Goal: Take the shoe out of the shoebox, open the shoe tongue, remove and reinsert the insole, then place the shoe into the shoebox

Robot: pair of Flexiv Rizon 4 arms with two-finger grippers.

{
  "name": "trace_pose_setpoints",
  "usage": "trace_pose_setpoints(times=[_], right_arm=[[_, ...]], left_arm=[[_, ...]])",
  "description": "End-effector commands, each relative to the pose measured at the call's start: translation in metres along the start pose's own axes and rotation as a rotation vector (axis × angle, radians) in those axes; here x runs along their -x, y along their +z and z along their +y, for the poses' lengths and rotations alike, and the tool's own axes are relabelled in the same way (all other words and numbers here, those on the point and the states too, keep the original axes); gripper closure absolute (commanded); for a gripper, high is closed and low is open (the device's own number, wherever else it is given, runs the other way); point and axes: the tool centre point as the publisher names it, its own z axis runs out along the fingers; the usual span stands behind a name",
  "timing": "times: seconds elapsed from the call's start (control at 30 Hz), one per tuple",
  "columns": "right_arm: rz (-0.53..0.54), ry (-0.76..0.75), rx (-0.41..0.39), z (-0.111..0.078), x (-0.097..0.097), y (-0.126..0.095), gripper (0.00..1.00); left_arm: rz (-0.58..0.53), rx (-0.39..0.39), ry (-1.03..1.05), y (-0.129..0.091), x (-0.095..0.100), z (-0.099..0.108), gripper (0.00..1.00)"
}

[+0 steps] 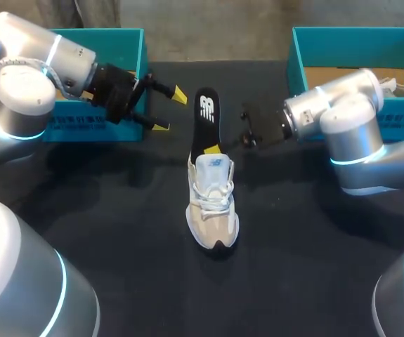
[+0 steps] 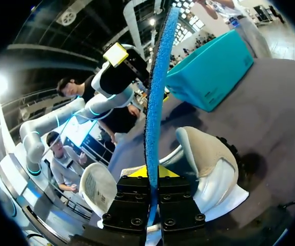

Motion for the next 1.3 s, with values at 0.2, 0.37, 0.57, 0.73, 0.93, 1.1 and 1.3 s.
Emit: trace_pose_setpoints(times=[0.2,0.37,0.57,0.73,0.93,1.1,1.3], right_arm=[[-0.041,-0.033,-0.005,0.013,-0.005,-0.004,0.73],[-0.053,-0.054,-0.007,0.024,-0.006,-0.009,0.71],[-0.054,-0.070,-0.023,0.033,0.001,-0.010,0.77],[-0.038,-0.061,-0.054,0.034,0.004,-0.009,1.00],[-0.024,-0.041,-0.106,0.026,0.002,-0.004,1.00],[-0.020,-0.021,-0.119,0.015,-0.002,0.000,1.00],[-0.010,0.010,-0.114,0.001,-0.007,0.005,1.00]], left_arm=[[0.001,0.002,0.001,0.000,0.000,-0.001,0.00],[0.001,0.002,0.001,0.000,0.000,-0.001,0.00],[0.001,0.002,0.001,0.000,0.000,-0.001,0.00],[0.001,0.002,0.001,0.000,0.000,-0.001,0.00],[0.001,0.002,0.001,0.000,0.000,-0.001,0.00],[0.001,0.002,0.001,0.000,0.000,-0.001,0.00],[0.001,0.002,0.001,0.000,0.000,-0.001,0.00]])
